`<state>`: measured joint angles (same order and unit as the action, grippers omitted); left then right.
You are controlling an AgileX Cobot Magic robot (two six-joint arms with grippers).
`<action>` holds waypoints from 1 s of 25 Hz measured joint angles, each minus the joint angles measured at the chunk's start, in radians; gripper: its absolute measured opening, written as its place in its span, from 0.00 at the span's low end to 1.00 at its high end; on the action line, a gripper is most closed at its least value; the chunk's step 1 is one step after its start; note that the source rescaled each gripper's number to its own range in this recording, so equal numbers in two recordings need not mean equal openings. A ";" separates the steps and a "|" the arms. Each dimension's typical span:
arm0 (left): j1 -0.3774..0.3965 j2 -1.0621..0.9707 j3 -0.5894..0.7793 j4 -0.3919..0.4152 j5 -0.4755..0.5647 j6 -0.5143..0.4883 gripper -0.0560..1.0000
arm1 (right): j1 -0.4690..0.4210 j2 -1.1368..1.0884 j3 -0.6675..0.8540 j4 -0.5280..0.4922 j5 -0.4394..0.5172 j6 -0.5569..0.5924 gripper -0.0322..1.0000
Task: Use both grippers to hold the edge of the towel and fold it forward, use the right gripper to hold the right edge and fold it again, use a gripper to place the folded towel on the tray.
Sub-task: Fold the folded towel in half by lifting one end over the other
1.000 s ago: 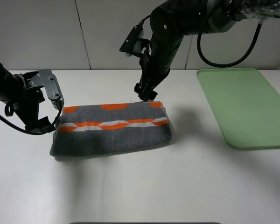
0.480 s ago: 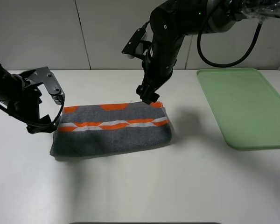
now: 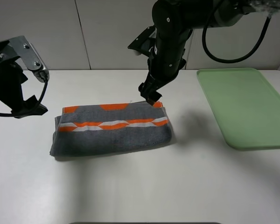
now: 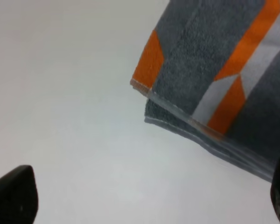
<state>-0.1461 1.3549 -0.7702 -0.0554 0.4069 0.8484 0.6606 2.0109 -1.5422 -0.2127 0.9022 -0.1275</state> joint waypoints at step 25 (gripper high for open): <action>0.000 -0.639 0.000 0.000 0.461 -0.496 1.00 | 0.000 -0.004 0.000 0.128 0.094 0.128 1.00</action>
<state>-0.1461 0.7154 -0.7702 -0.0554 0.8680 0.3526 0.6606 2.0068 -1.5422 -0.0847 0.9960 0.0000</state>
